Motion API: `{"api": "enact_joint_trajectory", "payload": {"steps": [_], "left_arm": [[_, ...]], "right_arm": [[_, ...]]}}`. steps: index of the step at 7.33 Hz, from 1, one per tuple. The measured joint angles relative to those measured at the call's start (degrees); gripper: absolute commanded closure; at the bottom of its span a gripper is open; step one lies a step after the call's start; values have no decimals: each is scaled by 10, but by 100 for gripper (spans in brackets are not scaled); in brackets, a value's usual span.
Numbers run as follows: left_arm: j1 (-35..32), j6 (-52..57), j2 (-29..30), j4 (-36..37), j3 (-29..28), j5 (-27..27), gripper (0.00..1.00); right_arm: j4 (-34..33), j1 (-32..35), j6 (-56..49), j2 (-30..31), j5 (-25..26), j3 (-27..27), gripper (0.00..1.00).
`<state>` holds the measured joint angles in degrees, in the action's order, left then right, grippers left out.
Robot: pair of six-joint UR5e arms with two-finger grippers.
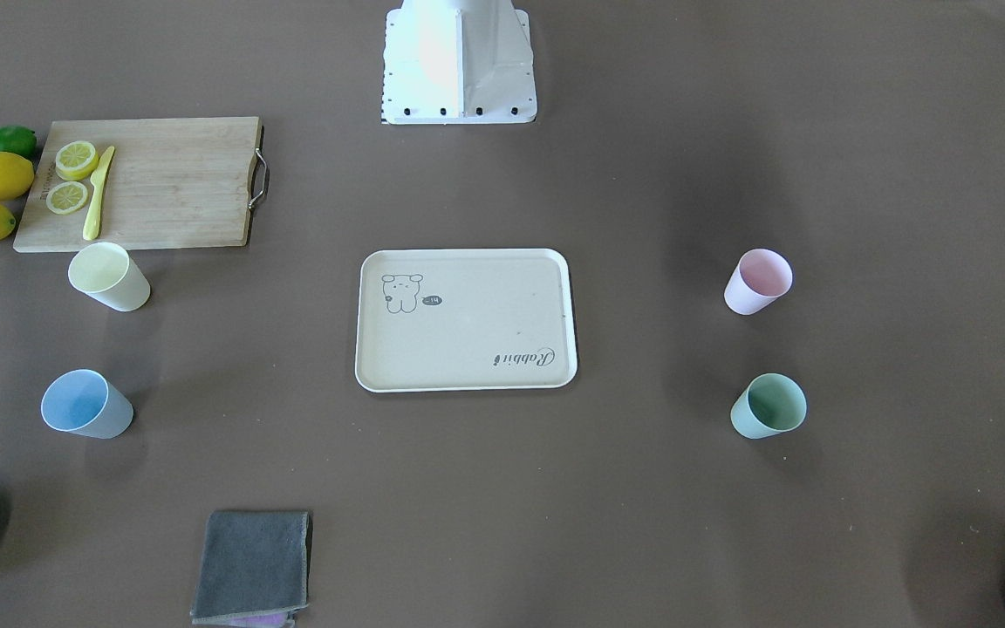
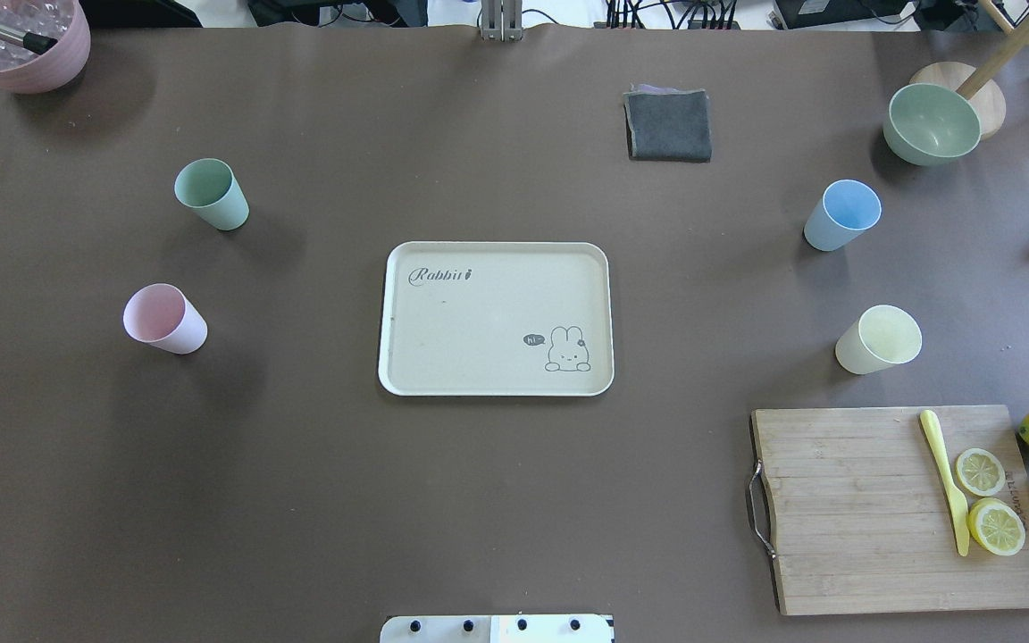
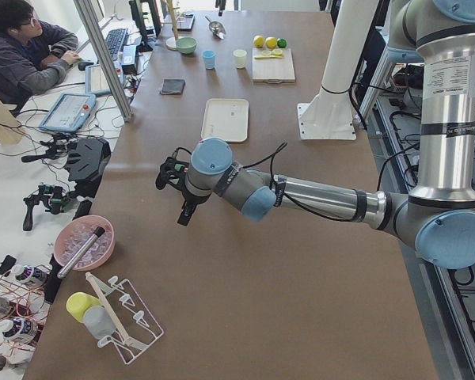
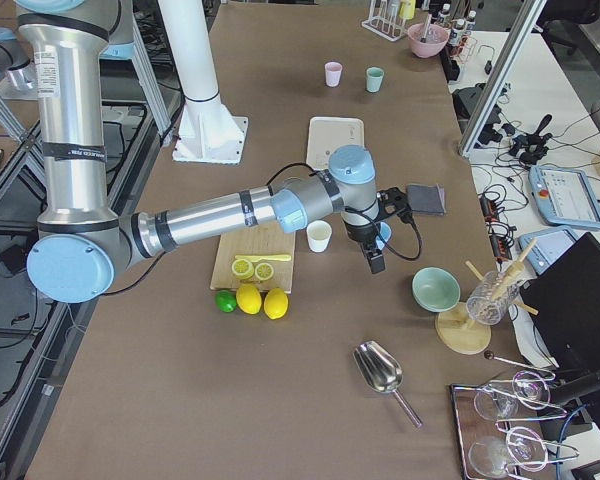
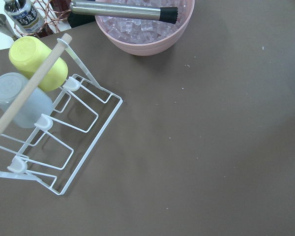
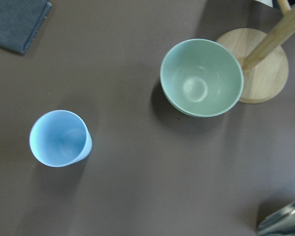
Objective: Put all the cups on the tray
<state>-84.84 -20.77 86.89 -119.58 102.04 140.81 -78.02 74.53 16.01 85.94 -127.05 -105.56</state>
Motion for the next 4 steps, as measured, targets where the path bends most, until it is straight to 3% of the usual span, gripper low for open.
{"api": "enact_joint_trajectory", "payload": {"steps": [2,4], "left_arm": [[78,-145,-14,-75,1,4,2],[171,-242,-13,-101,6,-46,2]], "right_arm": [[3,-61,103,-21,24,-3,1],[4,-103,180,-29,39,-8,0]]}}
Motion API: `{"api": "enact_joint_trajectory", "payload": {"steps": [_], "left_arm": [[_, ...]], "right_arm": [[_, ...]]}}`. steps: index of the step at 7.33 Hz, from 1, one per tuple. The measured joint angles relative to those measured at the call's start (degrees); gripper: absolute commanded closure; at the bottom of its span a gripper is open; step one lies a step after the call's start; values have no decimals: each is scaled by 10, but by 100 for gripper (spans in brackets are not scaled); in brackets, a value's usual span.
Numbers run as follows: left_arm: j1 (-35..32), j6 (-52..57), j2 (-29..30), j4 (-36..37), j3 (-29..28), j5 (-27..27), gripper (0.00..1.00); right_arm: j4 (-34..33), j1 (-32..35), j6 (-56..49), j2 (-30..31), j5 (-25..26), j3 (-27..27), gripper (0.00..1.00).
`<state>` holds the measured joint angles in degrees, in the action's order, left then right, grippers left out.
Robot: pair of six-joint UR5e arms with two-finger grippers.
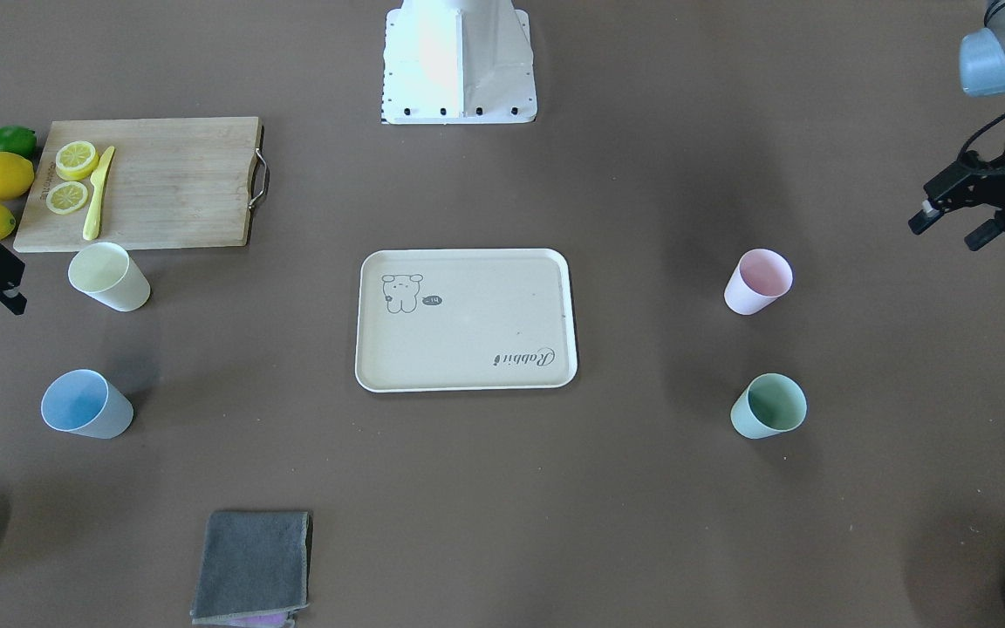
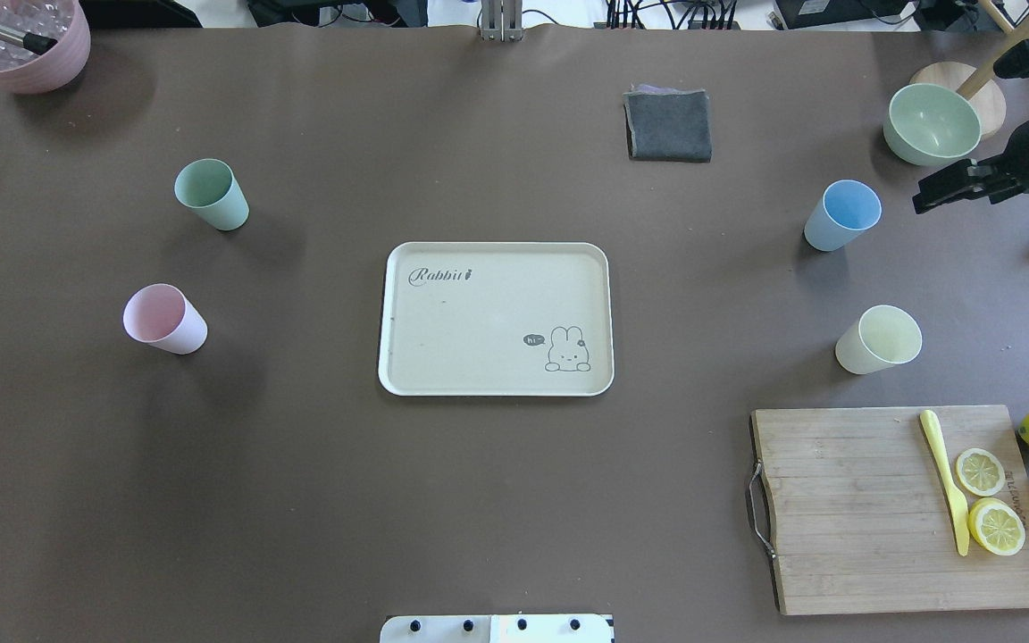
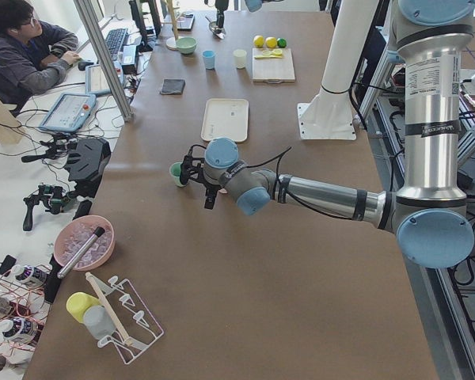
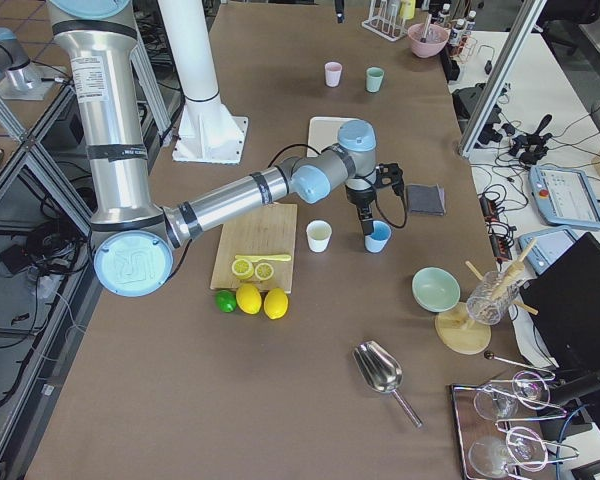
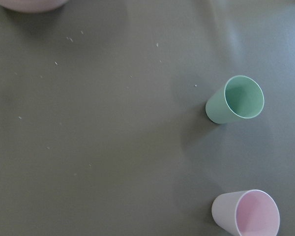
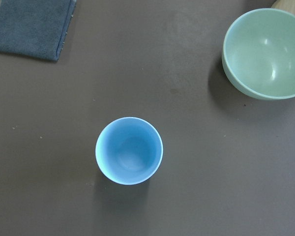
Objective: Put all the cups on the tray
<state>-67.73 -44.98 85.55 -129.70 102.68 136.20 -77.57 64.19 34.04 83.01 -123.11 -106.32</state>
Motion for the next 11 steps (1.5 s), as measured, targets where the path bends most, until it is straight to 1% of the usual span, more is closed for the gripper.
{"api": "enact_joint_trajectory", "payload": {"steps": [1,2,3,4,5,6,9,11], "left_arm": [[51,-41,6,-8,2,-41,3],[97,-76,18,-11,1,-79,7],[135,-106,35,-12,-4,-111,23],[160,-124,51,-13,-14,-130,54],[173,-129,63,-13,-29,-142,81],[183,-129,69,-13,-42,-153,100],[196,-129,75,-12,-45,-164,100],[196,-134,102,1,-33,-160,100]], "right_arm": [[0,-14,17,-3,14,-2,0],[0,-21,23,-5,25,-3,0],[0,-23,25,-7,30,-3,0],[0,-24,25,-7,32,-3,0],[0,-24,25,-7,33,-2,0],[1,-24,25,-7,33,-2,0],[1,-24,25,-8,33,-3,0],[1,-24,25,-8,33,-3,0]]}}
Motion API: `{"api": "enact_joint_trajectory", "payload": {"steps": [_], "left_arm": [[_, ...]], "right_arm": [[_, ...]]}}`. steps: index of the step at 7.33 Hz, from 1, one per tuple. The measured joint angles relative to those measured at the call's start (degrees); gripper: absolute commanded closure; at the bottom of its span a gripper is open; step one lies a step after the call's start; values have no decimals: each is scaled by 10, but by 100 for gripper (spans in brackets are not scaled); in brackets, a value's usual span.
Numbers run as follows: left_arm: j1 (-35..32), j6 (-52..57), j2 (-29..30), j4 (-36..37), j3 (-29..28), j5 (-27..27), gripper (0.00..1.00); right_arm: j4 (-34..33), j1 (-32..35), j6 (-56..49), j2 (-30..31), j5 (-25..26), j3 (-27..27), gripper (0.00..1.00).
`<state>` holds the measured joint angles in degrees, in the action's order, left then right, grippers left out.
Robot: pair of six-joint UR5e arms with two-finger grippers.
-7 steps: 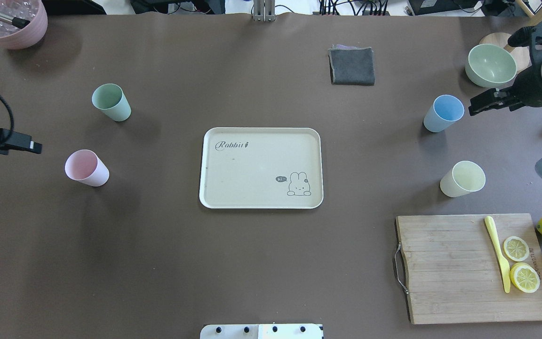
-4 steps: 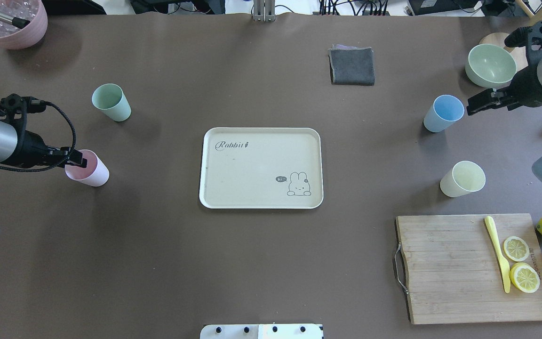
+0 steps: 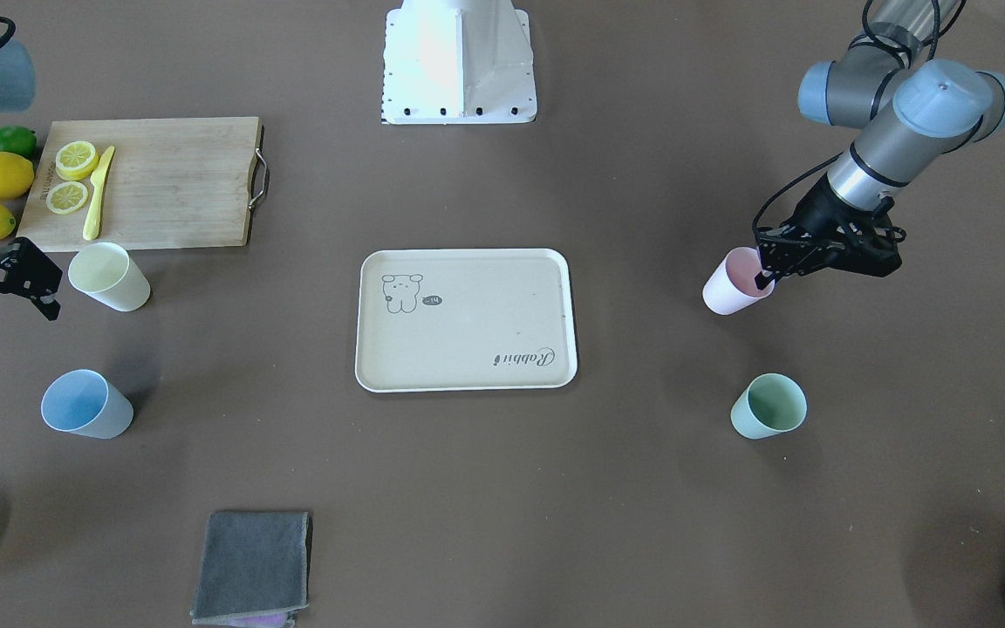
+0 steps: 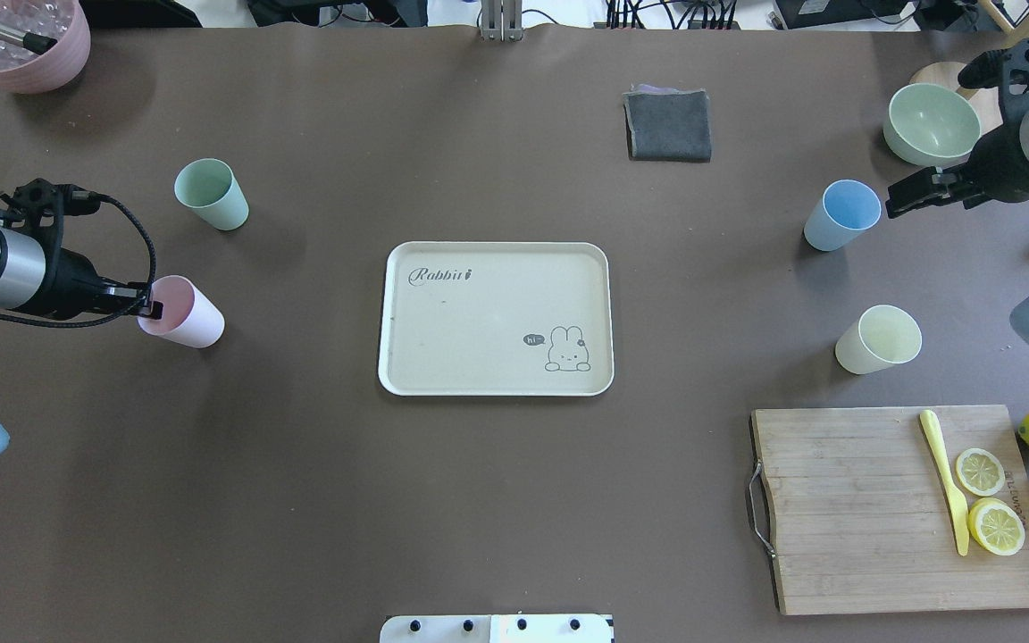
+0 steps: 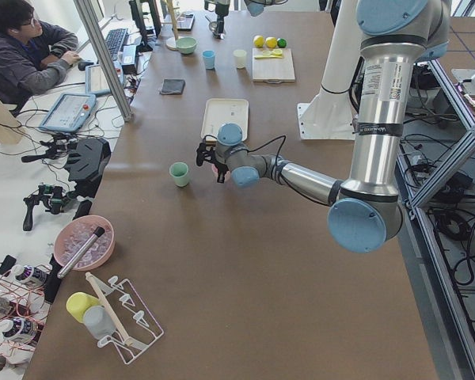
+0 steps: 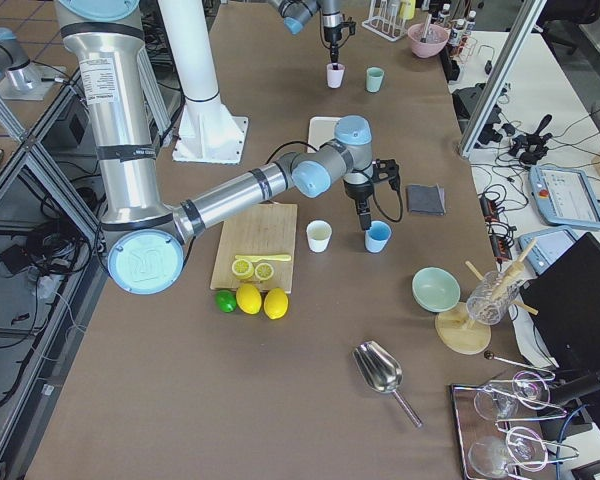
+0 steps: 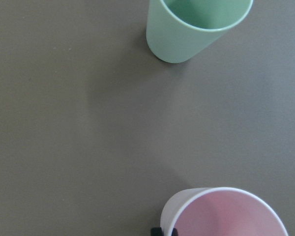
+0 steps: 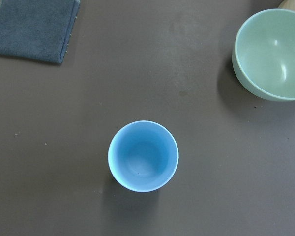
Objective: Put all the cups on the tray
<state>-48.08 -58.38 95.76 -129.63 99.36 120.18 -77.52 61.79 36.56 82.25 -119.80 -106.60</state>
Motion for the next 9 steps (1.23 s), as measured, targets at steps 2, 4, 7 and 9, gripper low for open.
{"api": "enact_joint_trajectory", "payload": {"steps": [2,4,7,9], "left_arm": [[7,-25,78,78,10,0,100],[58,-78,162,166,14,-32,100],[135,-123,227,236,12,-88,100],[165,-127,234,242,8,-121,57]], "right_arm": [[0,0,0,0,0,1,0],[0,0,0,1,1,5,0],[0,0,0,0,1,6,0],[0,-2,0,0,0,7,0]]}}
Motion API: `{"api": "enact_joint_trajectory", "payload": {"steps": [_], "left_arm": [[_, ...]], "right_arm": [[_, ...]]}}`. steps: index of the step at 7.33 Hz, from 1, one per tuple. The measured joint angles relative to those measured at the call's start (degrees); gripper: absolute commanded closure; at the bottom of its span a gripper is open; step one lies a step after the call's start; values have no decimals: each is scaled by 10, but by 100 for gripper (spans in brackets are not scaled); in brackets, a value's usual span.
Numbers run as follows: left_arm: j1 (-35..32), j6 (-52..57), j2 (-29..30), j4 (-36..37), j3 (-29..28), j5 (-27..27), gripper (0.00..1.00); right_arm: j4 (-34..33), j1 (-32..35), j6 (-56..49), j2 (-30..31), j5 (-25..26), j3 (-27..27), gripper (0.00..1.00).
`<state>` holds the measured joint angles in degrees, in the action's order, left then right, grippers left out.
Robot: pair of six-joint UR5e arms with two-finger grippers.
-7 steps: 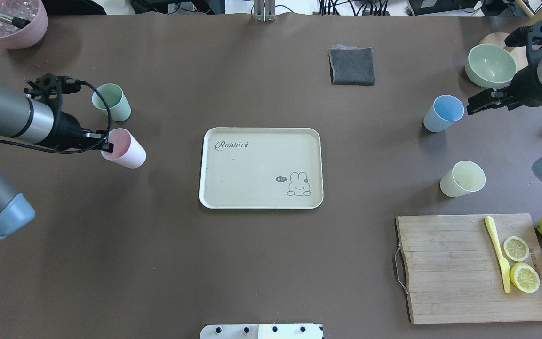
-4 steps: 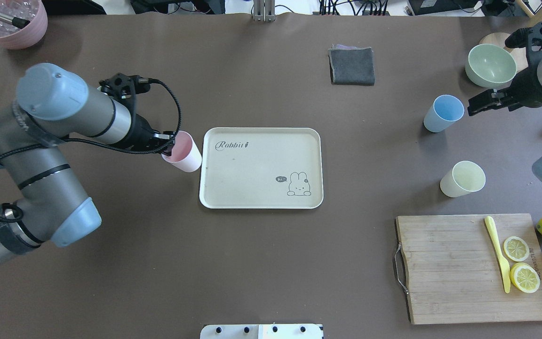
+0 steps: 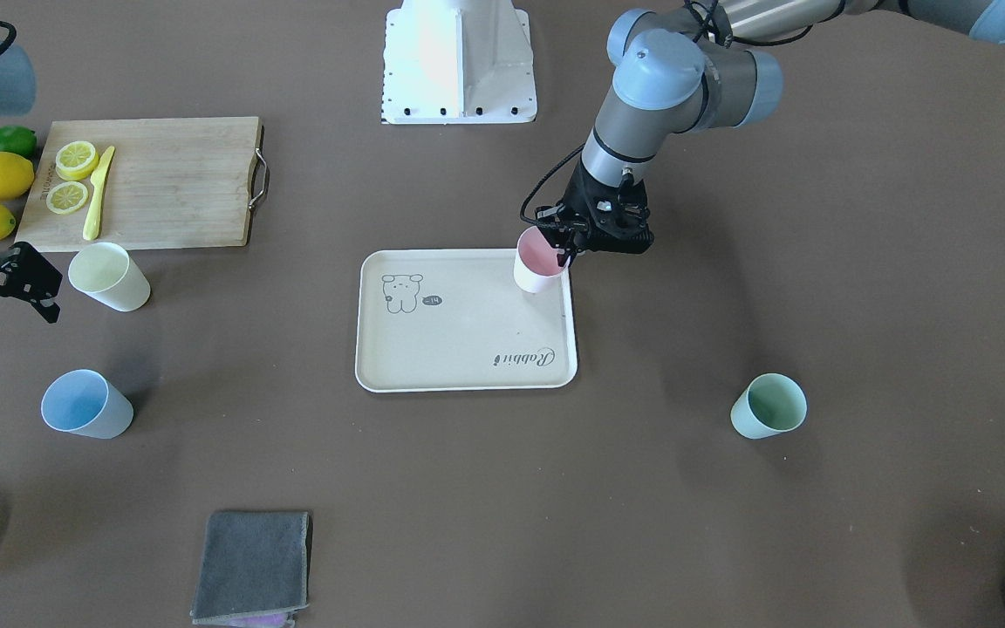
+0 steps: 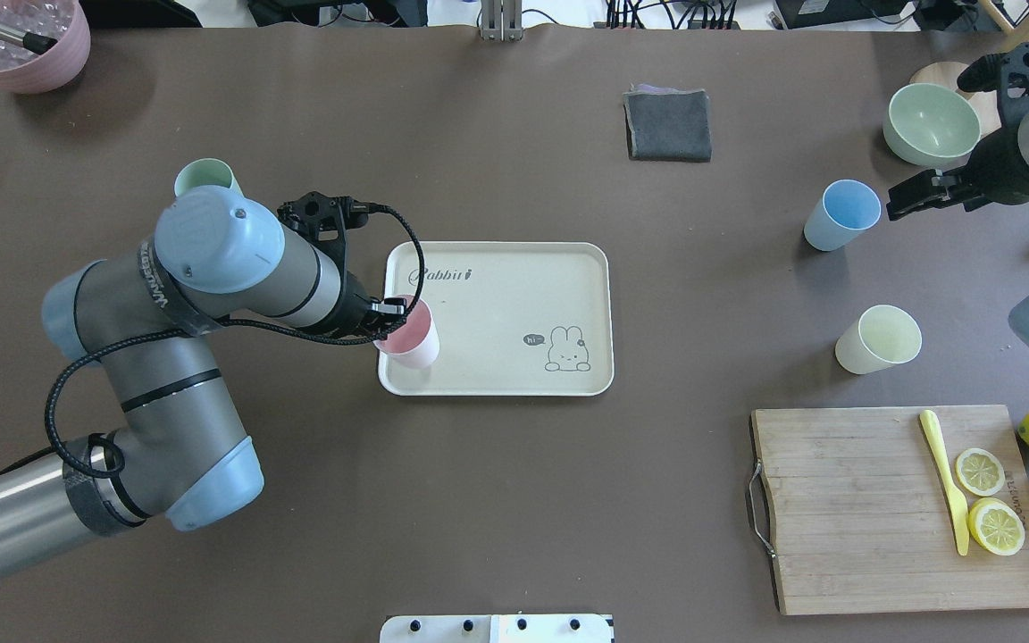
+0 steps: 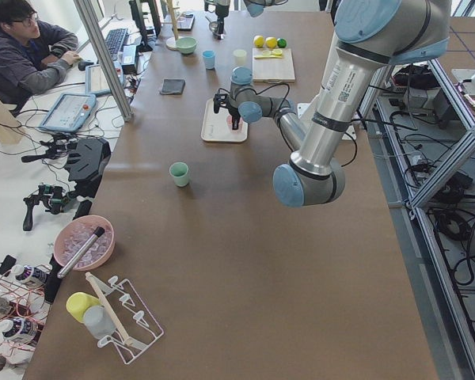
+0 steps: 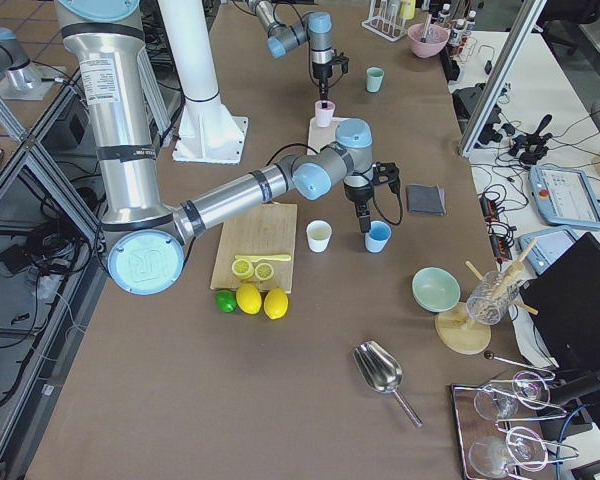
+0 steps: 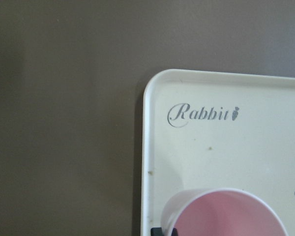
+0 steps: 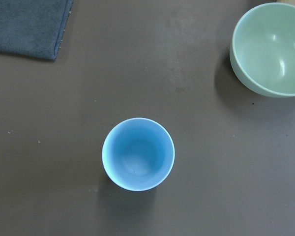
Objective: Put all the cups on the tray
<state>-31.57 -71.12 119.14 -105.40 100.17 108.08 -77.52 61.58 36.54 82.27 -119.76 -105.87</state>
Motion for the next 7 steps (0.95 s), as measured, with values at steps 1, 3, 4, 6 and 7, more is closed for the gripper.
{"api": "enact_joint_trajectory", "payload": {"steps": [1,3,4,6,7], "left_arm": [[5,0,1,1,-1,-9,18],[8,0,4,1,2,-16,2],[8,1,6,1,8,-16,2],[-13,10,3,2,22,-5,2],[-33,31,-3,2,24,17,2]], "right_arm": [[0,-1,0,0,0,0,0],[0,-2,-1,-3,0,3,0],[-2,-2,-1,-12,0,10,0],[-3,-2,0,-65,-3,67,1],[-2,-1,0,-88,-3,100,8]]}}
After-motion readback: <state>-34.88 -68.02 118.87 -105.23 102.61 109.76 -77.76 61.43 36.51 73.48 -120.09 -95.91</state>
